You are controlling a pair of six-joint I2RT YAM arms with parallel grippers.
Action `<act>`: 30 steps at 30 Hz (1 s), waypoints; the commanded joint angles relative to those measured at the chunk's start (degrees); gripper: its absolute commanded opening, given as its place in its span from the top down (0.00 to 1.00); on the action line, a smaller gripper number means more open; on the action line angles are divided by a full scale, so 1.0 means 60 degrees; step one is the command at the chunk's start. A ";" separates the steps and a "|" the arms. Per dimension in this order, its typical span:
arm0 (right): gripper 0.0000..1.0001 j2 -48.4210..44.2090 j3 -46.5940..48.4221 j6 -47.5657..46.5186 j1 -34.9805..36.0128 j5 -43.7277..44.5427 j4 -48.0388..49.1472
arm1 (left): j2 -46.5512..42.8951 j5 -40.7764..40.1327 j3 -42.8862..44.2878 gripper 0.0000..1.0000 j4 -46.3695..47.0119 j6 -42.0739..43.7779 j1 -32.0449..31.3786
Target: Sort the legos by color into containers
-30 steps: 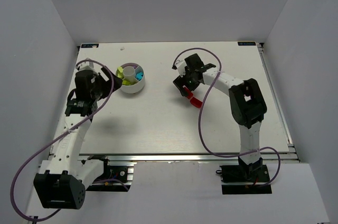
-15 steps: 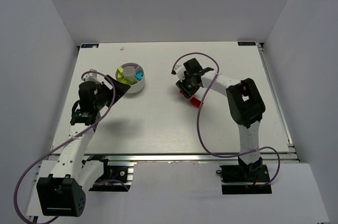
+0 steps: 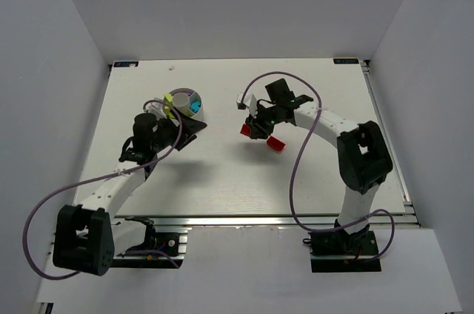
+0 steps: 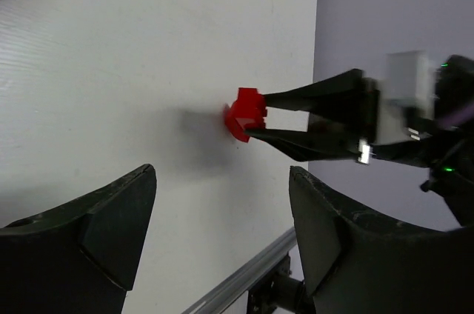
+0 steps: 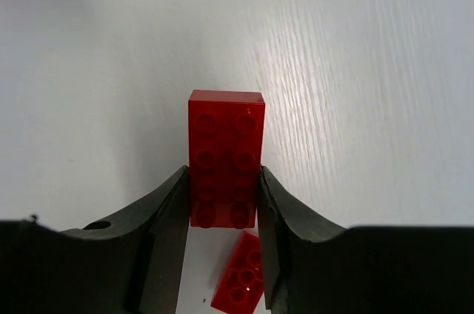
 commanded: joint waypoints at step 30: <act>1.00 -0.1009 0.0356 -0.1213 0.0703 -0.3449 0.0739 | 0.3316 0.1923 0.1704 0.44 0.2123 -0.0179 -0.2009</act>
